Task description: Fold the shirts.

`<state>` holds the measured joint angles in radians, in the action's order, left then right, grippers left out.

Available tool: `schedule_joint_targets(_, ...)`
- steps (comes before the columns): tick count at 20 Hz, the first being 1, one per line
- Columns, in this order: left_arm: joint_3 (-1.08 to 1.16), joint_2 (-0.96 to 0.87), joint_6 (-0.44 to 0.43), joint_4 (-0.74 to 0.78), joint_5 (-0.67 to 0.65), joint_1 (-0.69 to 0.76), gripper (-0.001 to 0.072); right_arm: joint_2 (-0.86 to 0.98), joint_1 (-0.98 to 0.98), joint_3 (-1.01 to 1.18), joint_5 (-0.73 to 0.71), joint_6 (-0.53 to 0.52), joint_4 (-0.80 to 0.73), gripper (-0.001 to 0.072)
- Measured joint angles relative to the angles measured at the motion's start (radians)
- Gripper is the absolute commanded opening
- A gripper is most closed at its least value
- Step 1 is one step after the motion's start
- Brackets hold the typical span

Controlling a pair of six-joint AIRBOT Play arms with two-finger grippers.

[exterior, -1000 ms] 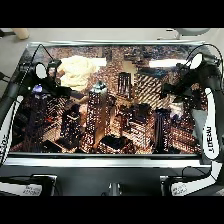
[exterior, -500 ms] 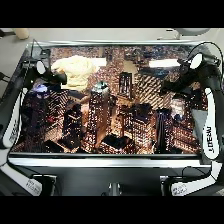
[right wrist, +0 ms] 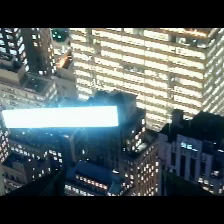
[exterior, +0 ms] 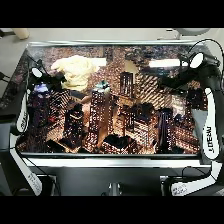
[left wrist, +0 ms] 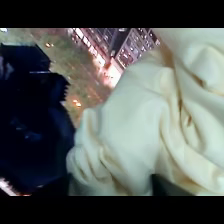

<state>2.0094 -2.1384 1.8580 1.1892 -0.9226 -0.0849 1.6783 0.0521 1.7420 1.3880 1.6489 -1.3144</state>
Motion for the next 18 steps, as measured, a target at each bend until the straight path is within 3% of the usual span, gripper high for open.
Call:
schedule_joint_targets(1,0.002,-0.006,0.000,-0.016,0.012,0.003,0.0025,0.000,0.000,0.000,0.002,-0.004,0.011,0.0627)
schedule_joint_targets(4,0.005,0.009,-0.031,-0.067,0.026,0.005,0.0024,-0.005,0.000,0.000,0.017,-0.013,0.038,0.0607)
schedule_joint_targets(9,0.005,0.281,-0.321,-0.113,0.000,0.073,0.0024,-0.116,0.000,0.005,-0.018,-0.055,0.019,0.0607)
schedule_joint_targets(13,-0.065,0.601,-0.460,-0.127,-0.035,0.256,0.0024,-0.319,0.000,0.006,-0.098,-0.063,-0.059,0.0606)
schedule_joint_targets(18,-0.312,0.755,-0.474,-0.127,-0.015,0.615,0.0024,-0.596,0.000,0.006,-0.112,0.000,-0.209,0.0606)
